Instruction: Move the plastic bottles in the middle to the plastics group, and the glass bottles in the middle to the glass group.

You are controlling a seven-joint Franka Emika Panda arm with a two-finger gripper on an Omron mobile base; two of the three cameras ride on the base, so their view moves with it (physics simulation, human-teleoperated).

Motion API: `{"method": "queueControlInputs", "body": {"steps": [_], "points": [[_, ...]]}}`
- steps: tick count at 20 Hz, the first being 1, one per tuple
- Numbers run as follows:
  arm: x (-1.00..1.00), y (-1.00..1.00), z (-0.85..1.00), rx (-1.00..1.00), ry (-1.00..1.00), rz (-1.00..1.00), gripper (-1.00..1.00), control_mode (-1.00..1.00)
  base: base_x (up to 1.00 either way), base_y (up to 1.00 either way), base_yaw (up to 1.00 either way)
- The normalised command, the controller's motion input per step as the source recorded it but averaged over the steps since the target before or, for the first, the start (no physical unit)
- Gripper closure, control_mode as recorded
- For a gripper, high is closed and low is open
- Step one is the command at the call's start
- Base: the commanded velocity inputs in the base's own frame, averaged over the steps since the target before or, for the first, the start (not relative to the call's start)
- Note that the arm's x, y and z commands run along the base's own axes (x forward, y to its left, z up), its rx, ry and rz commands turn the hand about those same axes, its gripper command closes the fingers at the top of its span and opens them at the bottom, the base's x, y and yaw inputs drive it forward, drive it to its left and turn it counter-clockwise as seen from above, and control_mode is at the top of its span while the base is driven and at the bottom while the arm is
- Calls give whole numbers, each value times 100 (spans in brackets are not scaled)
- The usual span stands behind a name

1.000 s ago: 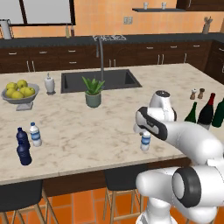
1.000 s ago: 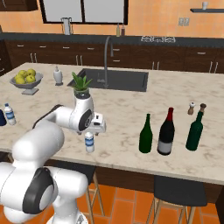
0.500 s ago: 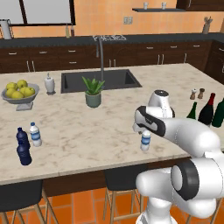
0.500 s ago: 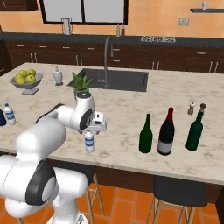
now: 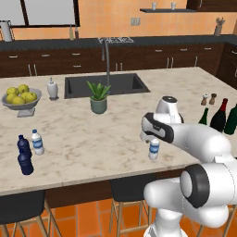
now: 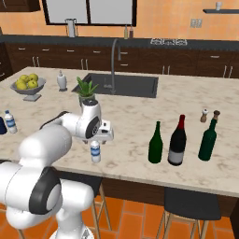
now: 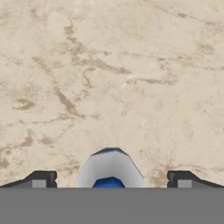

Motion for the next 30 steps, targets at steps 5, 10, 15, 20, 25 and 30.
{"method": "queueControlInputs", "body": {"steps": [5, 10, 15, 20, 25, 30], "points": [[0, 6, -8, 0, 1, 2, -100, -100, 0, 0, 0], [0, 6, 0, 0, 0, 0, 100, -100, 0, 0, 0], [0, 0, 0, 0, 0, 0, 100, -100, 0, 0, 0], [-13, 4, 32, 4, -6, 0, 100, -100, 0, 0, 0], [-21, 46, 41, 5, -9, 9, 100, -100, 0, 0, 0], [0, 91, 34, 1, 1, 16, 100, -100, 0, 0, 0]]}}
